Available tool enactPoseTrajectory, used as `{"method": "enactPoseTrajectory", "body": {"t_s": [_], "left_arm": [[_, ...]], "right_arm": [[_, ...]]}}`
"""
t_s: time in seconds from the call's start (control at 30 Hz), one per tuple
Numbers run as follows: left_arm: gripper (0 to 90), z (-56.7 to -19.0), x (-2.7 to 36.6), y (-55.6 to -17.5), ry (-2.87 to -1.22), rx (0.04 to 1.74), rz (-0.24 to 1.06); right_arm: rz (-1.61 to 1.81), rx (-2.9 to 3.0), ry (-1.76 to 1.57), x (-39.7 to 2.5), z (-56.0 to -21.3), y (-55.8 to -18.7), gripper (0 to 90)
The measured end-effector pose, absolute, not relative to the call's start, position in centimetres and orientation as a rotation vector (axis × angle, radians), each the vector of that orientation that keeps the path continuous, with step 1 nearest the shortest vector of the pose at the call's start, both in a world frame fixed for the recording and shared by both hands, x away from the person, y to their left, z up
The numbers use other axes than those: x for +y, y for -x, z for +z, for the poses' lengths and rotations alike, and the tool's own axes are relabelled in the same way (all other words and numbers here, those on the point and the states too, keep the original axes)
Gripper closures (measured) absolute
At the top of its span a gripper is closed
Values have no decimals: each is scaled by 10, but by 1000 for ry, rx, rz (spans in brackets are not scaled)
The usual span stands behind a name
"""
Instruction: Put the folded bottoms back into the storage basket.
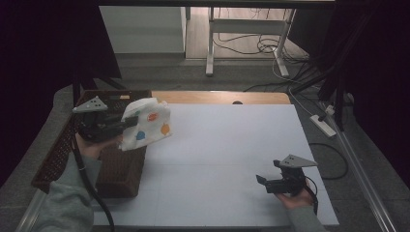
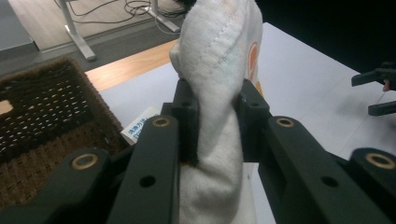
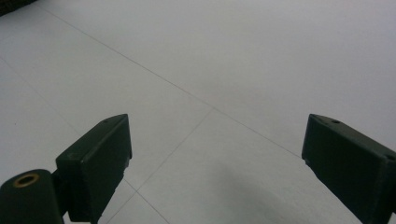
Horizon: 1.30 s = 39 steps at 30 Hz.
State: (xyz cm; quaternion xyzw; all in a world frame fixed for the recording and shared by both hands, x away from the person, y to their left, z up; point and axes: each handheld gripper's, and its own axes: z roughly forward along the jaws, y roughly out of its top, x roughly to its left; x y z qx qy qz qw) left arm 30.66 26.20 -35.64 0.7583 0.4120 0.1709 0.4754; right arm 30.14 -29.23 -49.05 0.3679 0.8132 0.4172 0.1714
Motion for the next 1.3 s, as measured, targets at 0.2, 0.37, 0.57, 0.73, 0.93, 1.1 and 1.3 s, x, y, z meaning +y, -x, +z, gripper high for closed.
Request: {"method": "enactPoseTrajectory", "body": {"t_s": [0.2,0.37,0.57,0.73,0.93,1.1,1.3], "left_arm": [[733,-355,269,-304,-1846,1019,426],[733,-356,276,-302,-1837,1035,435],[732,-357,286,-300,-1832,1059,443],[733,-360,293,-298,-1827,1077,447],[733,-362,300,-297,-1823,1097,458],[732,-361,307,-295,-1821,1111,468],[733,-362,315,-293,-1815,1128,476]], "right_arm": [[1180,2314,-1045,-292,-491,-302,85],[1180,2313,-1047,-292,-491,-302,85],[1180,2312,-1046,-292,-491,-302,85],[1179,2312,-1046,-292,-491,-302,85],[1176,2312,-1048,-292,-491,-302,85],[1175,2311,-1048,-292,-491,-302,85],[1176,2310,-1050,-292,-491,-302,85]]}}
